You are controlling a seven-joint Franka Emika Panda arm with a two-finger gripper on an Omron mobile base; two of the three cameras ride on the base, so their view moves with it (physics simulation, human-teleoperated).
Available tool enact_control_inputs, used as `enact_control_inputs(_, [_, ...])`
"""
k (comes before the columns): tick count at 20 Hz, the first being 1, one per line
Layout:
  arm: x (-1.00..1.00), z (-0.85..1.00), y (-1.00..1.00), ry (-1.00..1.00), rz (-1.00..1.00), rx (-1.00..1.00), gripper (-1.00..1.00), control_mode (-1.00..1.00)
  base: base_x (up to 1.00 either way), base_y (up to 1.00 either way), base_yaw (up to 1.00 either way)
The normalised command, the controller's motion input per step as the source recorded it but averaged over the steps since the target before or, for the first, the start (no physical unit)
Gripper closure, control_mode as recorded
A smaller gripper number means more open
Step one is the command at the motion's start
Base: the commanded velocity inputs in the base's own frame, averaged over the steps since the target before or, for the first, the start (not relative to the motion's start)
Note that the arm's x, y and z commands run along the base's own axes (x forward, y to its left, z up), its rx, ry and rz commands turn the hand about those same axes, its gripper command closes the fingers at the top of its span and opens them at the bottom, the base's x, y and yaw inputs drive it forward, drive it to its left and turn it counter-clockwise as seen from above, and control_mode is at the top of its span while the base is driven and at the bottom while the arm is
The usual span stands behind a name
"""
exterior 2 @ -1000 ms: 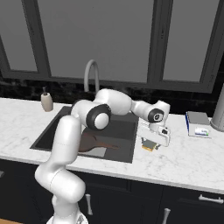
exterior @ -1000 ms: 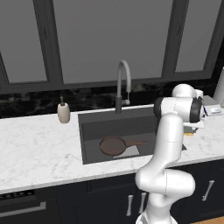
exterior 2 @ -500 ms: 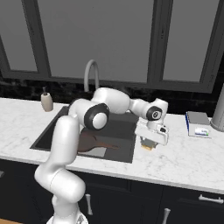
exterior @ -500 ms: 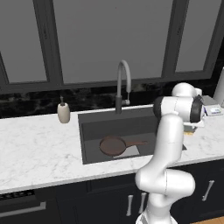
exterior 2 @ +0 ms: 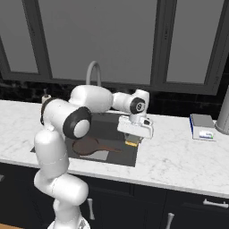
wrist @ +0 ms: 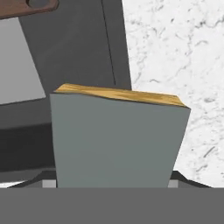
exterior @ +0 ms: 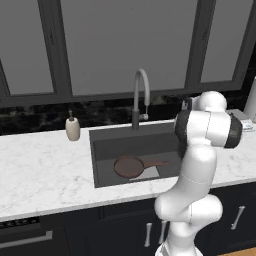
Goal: Pick the pan and sponge and place them into the sink. Then turn on the water.
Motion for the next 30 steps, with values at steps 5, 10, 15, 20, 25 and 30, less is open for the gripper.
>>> enact_control_inputs(5, [-0.21,0.02,1.0,0.0,0.0,-0.05,1.0,-1.0,0.0,0.0,0.0])
enact_control_inputs(10, [-0.11,0.06,1.0,-0.03,0.0,-0.02,1.0,-1.0,0.0,0.0,0.0])
enact_control_inputs(15, [0.03,0.34,1.0,-0.01,-0.01,0.0,1.0,-1.0,0.0,0.0,0.0])
enact_control_inputs(20, [0.24,-0.09,0.97,-0.06,-0.01,0.01,1.0,-1.0,0.0,0.0,0.0])
enact_control_inputs(25, [0.56,-0.58,0.91,-0.15,-0.11,0.0,1.0,-1.0,0.0,0.0,0.0])
enact_control_inputs(30, [0.56,-0.36,0.29,-0.14,-0.03,0.0,1.0,-1.0,0.0,0.0,0.0])
